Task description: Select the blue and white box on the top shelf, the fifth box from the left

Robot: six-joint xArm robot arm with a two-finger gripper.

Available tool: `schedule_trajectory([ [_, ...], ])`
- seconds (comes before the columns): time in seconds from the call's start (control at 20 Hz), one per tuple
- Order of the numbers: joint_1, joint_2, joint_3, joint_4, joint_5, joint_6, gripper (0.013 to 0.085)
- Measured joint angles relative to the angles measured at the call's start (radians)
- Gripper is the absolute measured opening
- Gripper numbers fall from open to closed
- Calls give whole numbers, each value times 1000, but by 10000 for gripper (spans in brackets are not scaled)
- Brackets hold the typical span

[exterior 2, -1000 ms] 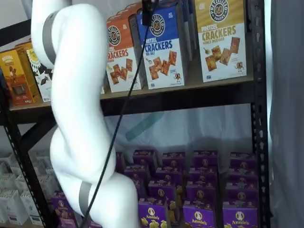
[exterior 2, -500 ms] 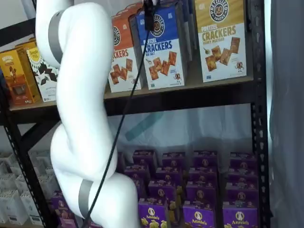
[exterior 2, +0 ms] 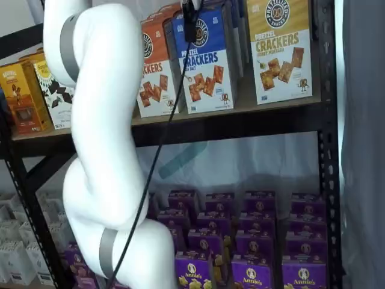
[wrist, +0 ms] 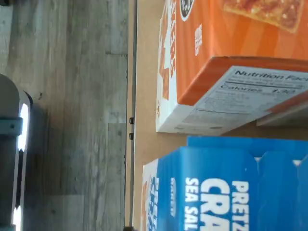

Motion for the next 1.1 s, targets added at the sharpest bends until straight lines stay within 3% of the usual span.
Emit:
schedule_trajectory([
  [0.2,2,-6,13,3,-10,2,850],
  [0.5,4,-10,19,4,-17,3,690],
  [0.75,4,-13,21,0,-21,2,690],
  [0.95,3,-16,25,-2,-24,0,570],
  [1.1,4,-18,28,-6,-25,0,570],
])
